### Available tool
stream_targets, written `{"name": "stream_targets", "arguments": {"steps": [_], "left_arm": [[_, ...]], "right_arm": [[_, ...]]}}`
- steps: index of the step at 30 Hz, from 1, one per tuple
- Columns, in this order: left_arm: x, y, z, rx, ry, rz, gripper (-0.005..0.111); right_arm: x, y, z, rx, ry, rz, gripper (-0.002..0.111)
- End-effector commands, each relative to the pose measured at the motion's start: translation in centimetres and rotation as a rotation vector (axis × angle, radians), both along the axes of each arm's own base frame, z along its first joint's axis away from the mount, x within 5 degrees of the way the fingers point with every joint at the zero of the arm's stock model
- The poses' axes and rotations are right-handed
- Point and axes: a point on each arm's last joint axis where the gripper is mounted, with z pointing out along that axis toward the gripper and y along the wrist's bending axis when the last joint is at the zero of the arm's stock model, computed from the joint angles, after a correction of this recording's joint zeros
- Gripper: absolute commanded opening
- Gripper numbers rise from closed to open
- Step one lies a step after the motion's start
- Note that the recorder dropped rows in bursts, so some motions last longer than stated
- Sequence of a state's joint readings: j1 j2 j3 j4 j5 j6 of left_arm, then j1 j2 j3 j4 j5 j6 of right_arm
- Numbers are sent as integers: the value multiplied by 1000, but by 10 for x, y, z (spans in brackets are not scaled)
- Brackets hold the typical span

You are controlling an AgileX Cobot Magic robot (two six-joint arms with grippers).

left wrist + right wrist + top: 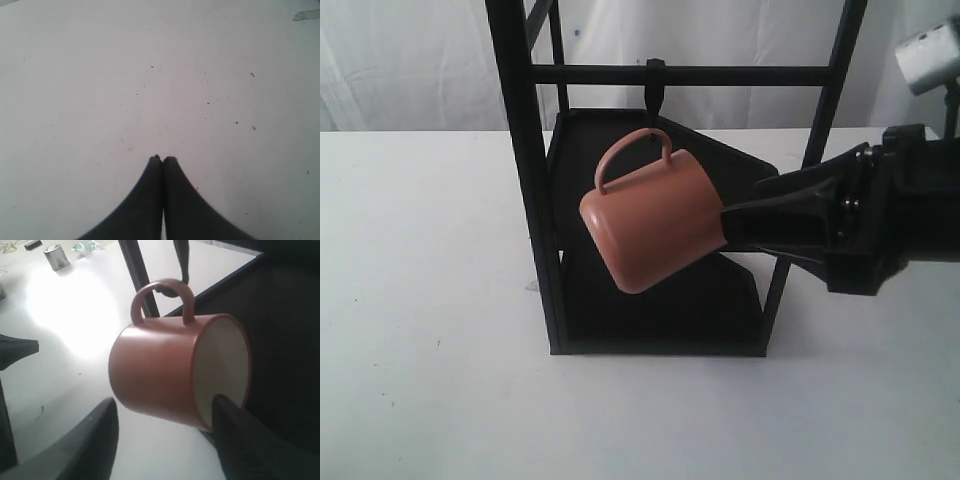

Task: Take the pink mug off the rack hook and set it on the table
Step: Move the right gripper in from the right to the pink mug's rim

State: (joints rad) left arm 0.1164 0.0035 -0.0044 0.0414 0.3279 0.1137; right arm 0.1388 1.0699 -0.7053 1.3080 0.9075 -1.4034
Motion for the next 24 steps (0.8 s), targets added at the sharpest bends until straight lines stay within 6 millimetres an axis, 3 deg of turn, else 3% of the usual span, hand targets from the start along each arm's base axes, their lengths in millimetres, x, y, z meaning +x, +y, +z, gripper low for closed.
{"name": "stream_targets", "arguments": {"steps": [1,13,24], "left_arm": [[-1,-1,-3,-16,17,2,0],[-1,-1,-3,-16,17,2,0],[-1,-1,-3,-16,17,2,0]], "right_arm": [[12,6,-5,53,-21,55,53],[24,11,-17,101,13,107,53],[14,29,-19,105,32,221,53]]}}
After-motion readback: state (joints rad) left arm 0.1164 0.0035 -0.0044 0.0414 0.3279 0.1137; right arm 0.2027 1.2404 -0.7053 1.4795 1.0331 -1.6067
